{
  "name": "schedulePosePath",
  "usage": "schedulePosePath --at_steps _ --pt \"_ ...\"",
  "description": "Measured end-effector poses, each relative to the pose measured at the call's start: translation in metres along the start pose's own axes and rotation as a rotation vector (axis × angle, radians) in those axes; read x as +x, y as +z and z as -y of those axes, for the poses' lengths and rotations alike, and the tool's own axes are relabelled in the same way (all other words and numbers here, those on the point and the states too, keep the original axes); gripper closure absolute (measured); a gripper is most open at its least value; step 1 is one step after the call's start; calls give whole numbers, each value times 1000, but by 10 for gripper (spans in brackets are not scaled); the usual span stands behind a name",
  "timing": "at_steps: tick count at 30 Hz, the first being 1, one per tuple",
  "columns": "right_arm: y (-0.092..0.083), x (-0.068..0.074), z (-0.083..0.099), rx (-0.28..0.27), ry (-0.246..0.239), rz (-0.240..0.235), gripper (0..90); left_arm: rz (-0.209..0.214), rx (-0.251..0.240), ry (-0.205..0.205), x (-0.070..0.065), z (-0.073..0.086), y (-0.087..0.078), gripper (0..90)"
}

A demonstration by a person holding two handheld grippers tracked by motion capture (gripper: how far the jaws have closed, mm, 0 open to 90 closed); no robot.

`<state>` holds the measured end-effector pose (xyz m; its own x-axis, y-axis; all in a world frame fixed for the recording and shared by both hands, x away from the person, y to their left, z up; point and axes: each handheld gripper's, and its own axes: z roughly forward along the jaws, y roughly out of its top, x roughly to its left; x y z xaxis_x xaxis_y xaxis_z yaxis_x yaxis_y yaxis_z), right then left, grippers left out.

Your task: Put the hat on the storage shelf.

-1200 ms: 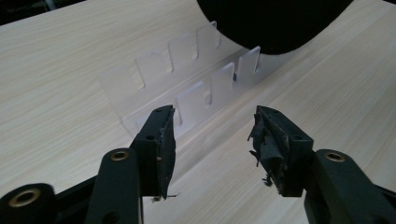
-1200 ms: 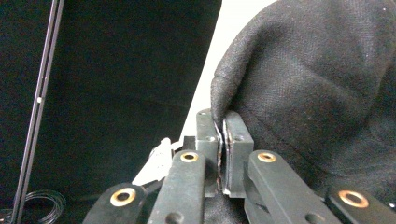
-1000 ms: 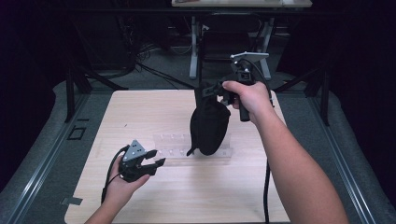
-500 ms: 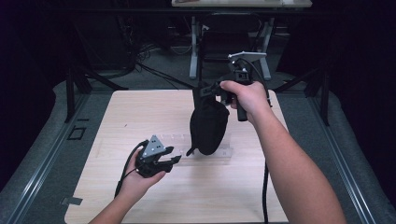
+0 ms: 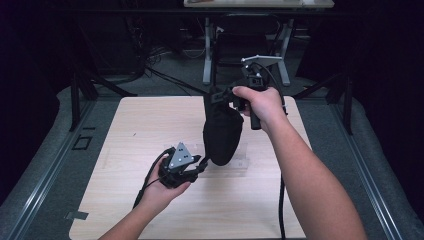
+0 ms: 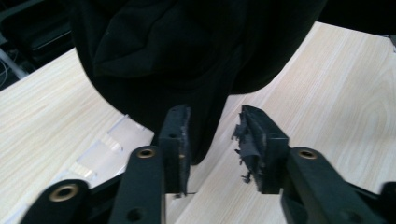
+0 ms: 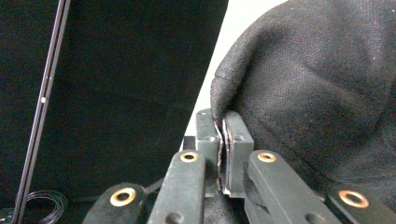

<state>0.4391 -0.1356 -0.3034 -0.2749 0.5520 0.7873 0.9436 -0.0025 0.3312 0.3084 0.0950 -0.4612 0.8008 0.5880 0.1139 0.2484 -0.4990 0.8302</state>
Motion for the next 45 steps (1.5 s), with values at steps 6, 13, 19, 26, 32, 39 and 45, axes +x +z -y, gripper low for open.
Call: schedulePosePath --at_steps 6,13,19,26,32,39,45 --pt "3 2 1 -4 -3 -6 863 -56 26 49 -4 -1 4 835" --pt "-3 2 2 -20 -13 -12 793 -64 25 59 -3 0 3 849" --pt "-11 7 6 -40 -33 -24 750 -72 25 64 -2 2 2 852" --pt "-26 10 11 -89 -81 -3 690 -81 27 45 4 6 -3 854" --pt "-35 5 14 -139 -99 30 639 -74 29 28 6 14 -4 854" --pt "-46 -3 20 -163 -114 78 603 -71 34 -16 15 25 -5 852" --pt "-53 -7 24 -153 -131 107 591 -77 67 -60 22 43 0 845"
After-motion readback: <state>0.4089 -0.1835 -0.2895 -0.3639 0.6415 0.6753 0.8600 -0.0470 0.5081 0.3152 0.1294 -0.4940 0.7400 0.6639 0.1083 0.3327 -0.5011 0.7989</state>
